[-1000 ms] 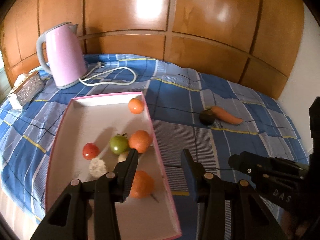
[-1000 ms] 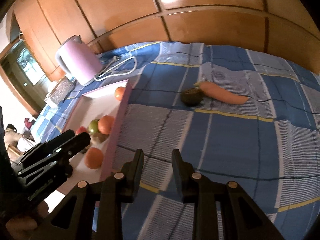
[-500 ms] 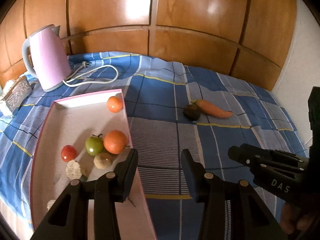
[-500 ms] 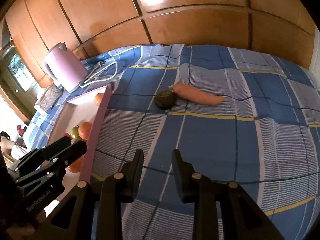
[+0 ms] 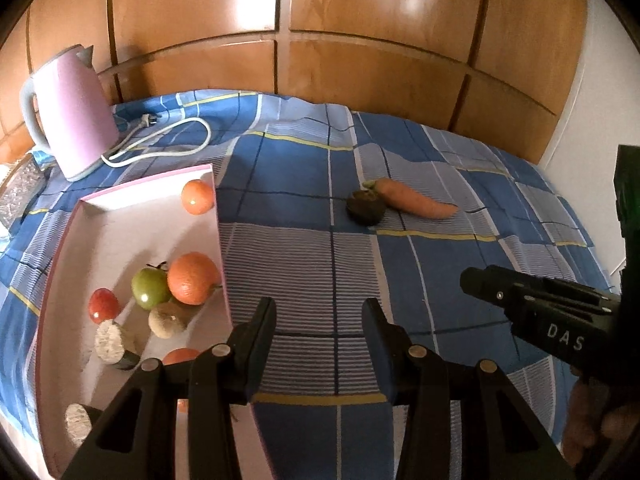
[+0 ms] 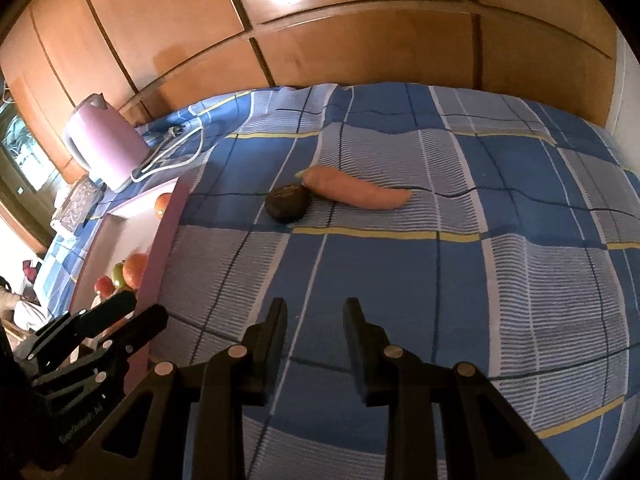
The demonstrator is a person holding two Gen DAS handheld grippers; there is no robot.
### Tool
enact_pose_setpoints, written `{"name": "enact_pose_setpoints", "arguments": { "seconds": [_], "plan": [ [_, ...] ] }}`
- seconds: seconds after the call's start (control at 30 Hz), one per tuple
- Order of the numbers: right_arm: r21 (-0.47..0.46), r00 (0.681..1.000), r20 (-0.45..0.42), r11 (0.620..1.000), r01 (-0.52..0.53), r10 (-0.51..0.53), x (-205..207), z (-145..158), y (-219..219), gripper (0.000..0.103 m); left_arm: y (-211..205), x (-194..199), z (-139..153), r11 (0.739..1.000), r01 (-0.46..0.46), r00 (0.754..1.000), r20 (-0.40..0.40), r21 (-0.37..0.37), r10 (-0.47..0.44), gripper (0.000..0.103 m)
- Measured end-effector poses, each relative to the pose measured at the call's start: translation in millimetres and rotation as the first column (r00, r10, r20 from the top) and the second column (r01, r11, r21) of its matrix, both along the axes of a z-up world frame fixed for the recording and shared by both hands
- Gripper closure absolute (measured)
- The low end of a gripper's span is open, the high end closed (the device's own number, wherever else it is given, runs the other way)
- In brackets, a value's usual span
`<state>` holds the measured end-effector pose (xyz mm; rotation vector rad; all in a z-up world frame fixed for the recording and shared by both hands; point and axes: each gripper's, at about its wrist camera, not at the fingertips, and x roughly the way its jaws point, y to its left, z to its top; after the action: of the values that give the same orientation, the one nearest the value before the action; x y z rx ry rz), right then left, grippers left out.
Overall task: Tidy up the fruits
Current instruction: 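Grasp the dark round fruit with the left tool while the right tool grasps the carrot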
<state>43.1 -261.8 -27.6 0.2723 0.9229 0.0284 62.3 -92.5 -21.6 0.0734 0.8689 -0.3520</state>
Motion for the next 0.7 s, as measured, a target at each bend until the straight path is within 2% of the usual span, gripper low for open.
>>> {"name": "enact_pose_setpoints", "arguments": {
  "seconds": [0.33, 0.53, 0.6, 0.7],
  "plan": [
    [-0.047, 1.000, 0.007, 0.999, -0.003, 0.004, 25.4, 1.2, -15.5, 0.074, -11.8, 19.6, -7.9, 1.000, -0.002, 1.000, -0.030, -0.008, 0.002, 0.058],
    [-0.098, 0.999, 0.012, 0.994, -0.051, 0.052, 53.4, 1.0, -17.5, 0.074, -20.4, 33.8, -11.6, 1.000, -0.003, 0.999, -0.038, -0.015, 0.002, 0.058],
    [-0.128, 0.997, 0.010, 0.989, -0.070, 0.072, 63.5, 0.2, -15.9, 0.068, -22.8, 39.6, -12.5, 1.000, -0.003, 0.999, -0.044, -0.023, 0.002, 0.058],
    [-0.164, 0.995, 0.005, 0.981, -0.099, 0.101, 79.1, -2.5, -14.9, 0.068, -26.9, 49.7, -15.1, 1.000, -0.005, 0.998, -0.055, -0.029, 0.004, 0.058]
  ]
}}
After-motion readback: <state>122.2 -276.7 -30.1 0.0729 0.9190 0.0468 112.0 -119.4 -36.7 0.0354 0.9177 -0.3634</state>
